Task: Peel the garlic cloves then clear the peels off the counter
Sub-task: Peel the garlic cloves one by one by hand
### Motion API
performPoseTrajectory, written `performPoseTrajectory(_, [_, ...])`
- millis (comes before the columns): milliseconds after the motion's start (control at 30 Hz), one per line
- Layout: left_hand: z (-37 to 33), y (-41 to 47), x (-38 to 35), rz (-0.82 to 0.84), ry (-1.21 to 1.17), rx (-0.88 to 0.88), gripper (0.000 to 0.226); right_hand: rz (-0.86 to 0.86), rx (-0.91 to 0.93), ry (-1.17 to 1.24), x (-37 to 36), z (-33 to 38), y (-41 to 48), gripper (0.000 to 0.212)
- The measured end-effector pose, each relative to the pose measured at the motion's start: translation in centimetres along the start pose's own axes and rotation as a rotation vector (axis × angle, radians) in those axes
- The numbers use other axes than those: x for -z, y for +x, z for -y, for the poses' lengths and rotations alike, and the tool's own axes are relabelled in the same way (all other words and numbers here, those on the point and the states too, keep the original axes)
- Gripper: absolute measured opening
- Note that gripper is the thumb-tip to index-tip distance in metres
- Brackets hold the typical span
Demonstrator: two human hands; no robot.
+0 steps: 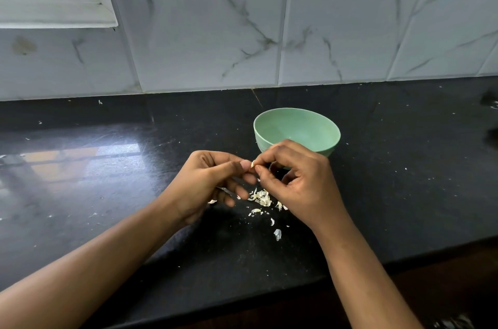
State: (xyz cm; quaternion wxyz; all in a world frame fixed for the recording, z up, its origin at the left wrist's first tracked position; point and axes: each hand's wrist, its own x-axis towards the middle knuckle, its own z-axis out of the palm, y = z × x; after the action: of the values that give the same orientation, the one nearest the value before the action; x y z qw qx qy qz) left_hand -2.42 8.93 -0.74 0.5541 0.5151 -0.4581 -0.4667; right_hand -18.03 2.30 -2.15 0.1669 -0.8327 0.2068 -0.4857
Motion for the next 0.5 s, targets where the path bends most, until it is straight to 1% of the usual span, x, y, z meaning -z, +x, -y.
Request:
performPoseTrajectory(133, [0.18,0.14,0.03,0.015,0.028,0.006,0.011,0.004,-0.015,0.030,0.04,-0.01,0.03,0.003])
performPoseTrajectory(200, [0.23,0.18,0.00,-0.002,0.037,-0.008,0.011,-0.009,-0.066,0.051,0.02,-0.05,0.05,0.003])
performPoseTrajectory(267, [0.25,0.15,-0.05,-0.032,0.064,-0.041,0.010,-0.039,-0.197,0.122,-0.04,-0.14,0.07,0.004])
performPoseTrajectory(367, [0.39,0.08,-0.07,-0.076,0.195,-0.140,0.010,0.012,-0.498,0.398,0.04,-0.01,0.27,0.005])
performPoseTrajectory(433, [0.53,-0.02,-0.11,-0.099,0.302,-0.212,0.010,0.061,-0.598,0.549,0.17,0.19,0.38,0.016])
performPoseTrajectory(500, [0.64,-0.14,-0.13,-0.111,0.400,-0.264,0.007,0.096,-0.630,0.635,0.18,0.43,0.47,0.016])
